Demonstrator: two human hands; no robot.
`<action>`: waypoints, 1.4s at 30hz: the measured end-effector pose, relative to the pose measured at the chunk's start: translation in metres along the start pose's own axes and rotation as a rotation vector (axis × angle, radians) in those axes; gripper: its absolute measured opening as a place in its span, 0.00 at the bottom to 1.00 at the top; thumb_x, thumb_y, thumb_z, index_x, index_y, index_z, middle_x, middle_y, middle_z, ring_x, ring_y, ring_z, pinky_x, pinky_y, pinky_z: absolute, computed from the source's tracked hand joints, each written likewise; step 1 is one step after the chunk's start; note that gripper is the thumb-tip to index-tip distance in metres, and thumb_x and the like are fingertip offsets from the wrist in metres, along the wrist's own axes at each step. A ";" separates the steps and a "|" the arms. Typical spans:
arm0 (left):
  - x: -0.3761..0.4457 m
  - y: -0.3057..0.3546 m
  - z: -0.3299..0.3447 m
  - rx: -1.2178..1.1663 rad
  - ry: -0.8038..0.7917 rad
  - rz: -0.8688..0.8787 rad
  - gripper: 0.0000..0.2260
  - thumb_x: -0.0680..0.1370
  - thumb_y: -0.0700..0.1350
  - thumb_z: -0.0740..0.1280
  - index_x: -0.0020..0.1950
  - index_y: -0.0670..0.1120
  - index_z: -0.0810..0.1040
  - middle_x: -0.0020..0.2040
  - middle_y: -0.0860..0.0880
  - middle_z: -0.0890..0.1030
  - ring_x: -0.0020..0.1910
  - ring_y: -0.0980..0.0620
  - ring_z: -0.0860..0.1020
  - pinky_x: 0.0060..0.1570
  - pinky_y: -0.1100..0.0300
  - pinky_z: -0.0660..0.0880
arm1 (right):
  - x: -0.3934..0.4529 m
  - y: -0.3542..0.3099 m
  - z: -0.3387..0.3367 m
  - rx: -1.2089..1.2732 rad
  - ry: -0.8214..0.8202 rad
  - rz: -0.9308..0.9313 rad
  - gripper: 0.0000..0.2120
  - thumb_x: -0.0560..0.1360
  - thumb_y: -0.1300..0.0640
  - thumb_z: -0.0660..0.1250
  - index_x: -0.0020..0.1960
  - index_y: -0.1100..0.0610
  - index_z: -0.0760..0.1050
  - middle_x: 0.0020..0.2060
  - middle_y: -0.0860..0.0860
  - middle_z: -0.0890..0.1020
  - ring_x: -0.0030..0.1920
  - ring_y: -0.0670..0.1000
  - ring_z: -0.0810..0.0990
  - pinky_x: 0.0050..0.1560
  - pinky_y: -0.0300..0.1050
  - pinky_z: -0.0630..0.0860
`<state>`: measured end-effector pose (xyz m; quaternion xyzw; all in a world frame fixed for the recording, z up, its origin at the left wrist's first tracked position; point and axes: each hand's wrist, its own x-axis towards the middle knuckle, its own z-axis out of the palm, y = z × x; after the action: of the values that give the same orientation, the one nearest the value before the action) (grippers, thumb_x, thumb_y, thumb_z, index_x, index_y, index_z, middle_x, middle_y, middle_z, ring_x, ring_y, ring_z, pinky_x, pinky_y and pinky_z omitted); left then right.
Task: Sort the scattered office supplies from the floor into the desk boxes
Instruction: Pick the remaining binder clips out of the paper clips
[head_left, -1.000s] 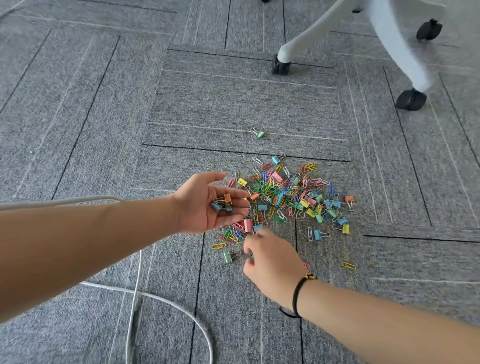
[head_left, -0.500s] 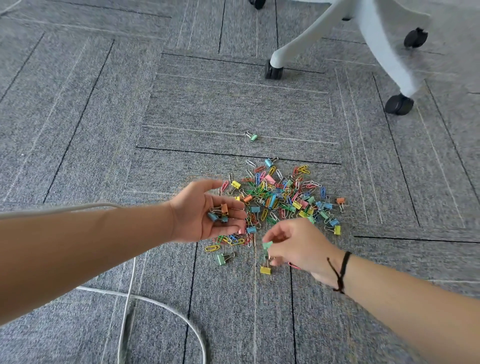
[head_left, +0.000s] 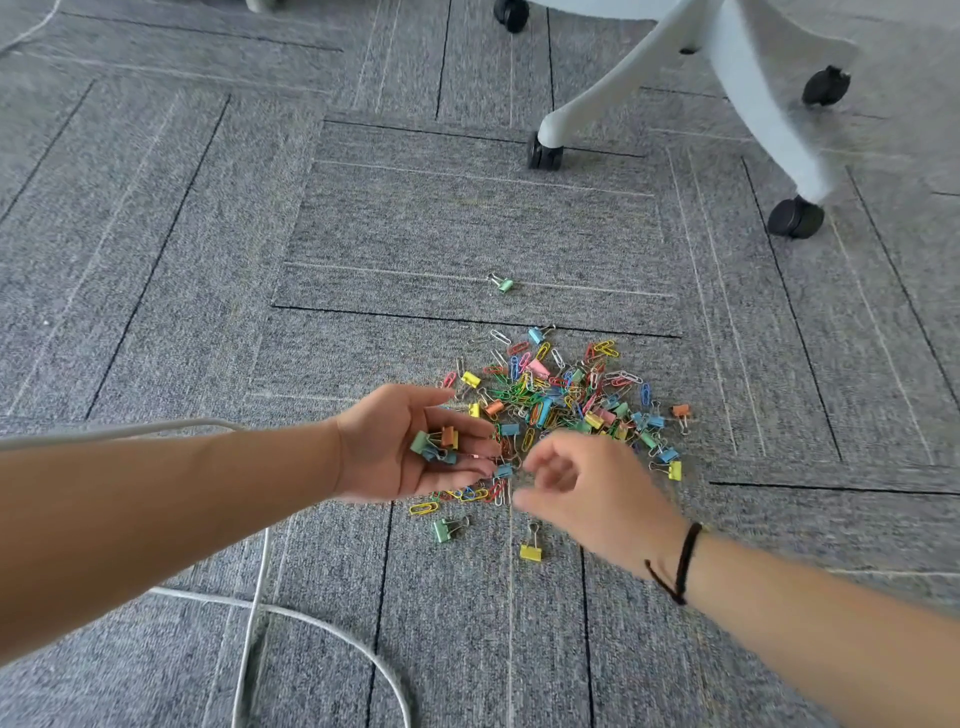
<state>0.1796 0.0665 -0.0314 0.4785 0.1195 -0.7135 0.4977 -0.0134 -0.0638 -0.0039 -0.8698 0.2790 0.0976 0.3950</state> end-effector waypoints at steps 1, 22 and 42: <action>0.000 0.001 -0.001 -0.007 0.007 0.001 0.24 0.84 0.52 0.56 0.56 0.34 0.82 0.53 0.34 0.83 0.46 0.38 0.84 0.49 0.49 0.82 | -0.004 0.006 0.008 -0.107 -0.091 0.003 0.16 0.71 0.47 0.76 0.56 0.49 0.79 0.45 0.44 0.80 0.40 0.42 0.79 0.46 0.43 0.82; -0.004 0.001 0.002 0.013 -0.041 -0.048 0.24 0.83 0.55 0.57 0.61 0.34 0.78 0.52 0.33 0.83 0.49 0.37 0.84 0.50 0.48 0.83 | 0.009 -0.041 -0.013 0.845 -0.083 0.210 0.13 0.72 0.73 0.72 0.54 0.62 0.80 0.45 0.57 0.87 0.46 0.57 0.87 0.50 0.51 0.84; -0.001 0.016 -0.009 -0.056 0.039 0.089 0.22 0.85 0.49 0.53 0.61 0.34 0.79 0.52 0.35 0.84 0.47 0.40 0.84 0.51 0.49 0.82 | 0.015 -0.023 0.078 -0.505 -0.228 -0.473 0.08 0.80 0.56 0.66 0.57 0.59 0.78 0.51 0.51 0.76 0.53 0.53 0.74 0.55 0.51 0.77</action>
<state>0.1978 0.0661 -0.0304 0.4832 0.1277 -0.6773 0.5398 0.0155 -0.0001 -0.0475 -0.9639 -0.0088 0.1658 0.2080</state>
